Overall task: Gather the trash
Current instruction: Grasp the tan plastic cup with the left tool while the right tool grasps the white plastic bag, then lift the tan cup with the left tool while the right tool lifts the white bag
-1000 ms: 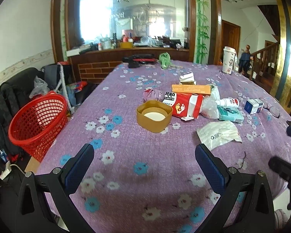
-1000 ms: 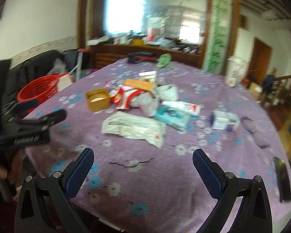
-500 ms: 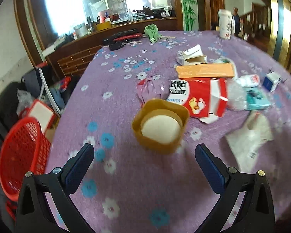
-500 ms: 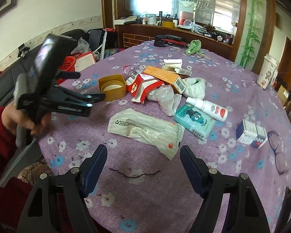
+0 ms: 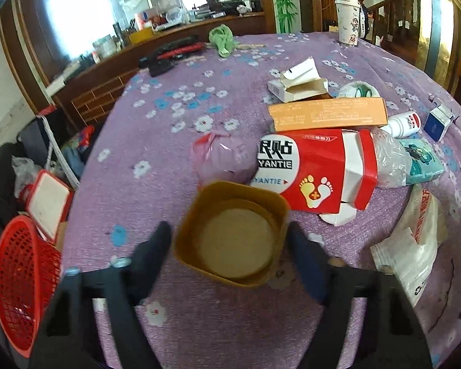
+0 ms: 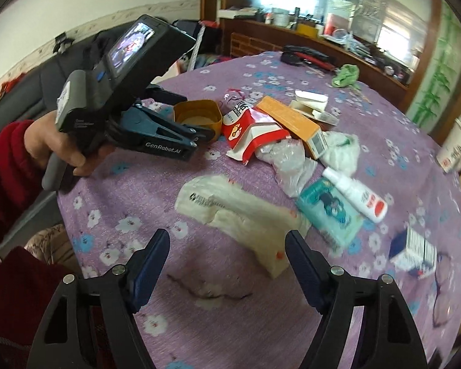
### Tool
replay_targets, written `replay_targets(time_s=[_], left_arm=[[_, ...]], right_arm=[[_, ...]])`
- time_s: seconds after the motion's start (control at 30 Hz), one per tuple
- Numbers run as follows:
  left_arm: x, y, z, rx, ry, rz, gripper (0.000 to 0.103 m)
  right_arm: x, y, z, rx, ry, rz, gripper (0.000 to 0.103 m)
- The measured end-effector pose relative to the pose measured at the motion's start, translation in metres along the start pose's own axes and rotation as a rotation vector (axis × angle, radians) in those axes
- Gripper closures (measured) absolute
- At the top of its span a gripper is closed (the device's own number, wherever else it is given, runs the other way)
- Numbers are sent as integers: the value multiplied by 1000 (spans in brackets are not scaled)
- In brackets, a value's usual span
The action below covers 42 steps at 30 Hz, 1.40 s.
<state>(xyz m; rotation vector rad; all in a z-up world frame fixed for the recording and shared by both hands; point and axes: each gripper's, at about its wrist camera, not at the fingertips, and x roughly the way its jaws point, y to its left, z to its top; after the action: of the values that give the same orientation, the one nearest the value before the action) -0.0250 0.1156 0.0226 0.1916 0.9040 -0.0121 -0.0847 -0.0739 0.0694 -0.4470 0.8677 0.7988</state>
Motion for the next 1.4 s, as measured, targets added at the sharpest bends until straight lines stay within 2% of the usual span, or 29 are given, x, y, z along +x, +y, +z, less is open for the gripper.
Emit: replay_targets(time_s=[0.23,0.47,0.53,0.57,0.6,0.63,0.67,0.77,0.83,1.0,1.13,1.23,1.4], left_arm=[[-3,4,-6,-23,-8,-15,32],[-18,4,-23,-26,15,-50,33],[-19,4,-26,-22,16,-46,33],[-19,4,-26,-22,15,-44,33],[-19,5,-26,-26,14,-45,33],[-18,6,-25,-28,13,-46,33],[-17,6,-25,-29,14,-46,33],[-13,6,-24,-44,20,-48,33],[-12,7,-26,-64,14,-51,33],[-21,10,-34,-134,-20,-64,34],[-37,9,-42,-182,-71,-57,34],[-51,6,-46,-206,-120,-27,34],[-67,1,-47,-214,-172,18,34]], right_arm=[[29,-13,26,-113,90,63,21],[57,-13,31,-182,169,110,21],[63,-13,29,-187,187,101,27],[65,-12,26,-186,198,97,36],[68,-13,24,-181,214,84,39],[66,-14,23,-157,204,90,43],[65,-15,21,-140,206,94,51],[60,-17,17,-60,201,57,55],[56,-21,11,28,180,50,56],[35,-43,-8,376,92,75,57],[17,-49,-18,531,-6,83,57],[9,-50,-19,584,-61,81,57],[8,-39,-10,565,-68,46,57]])
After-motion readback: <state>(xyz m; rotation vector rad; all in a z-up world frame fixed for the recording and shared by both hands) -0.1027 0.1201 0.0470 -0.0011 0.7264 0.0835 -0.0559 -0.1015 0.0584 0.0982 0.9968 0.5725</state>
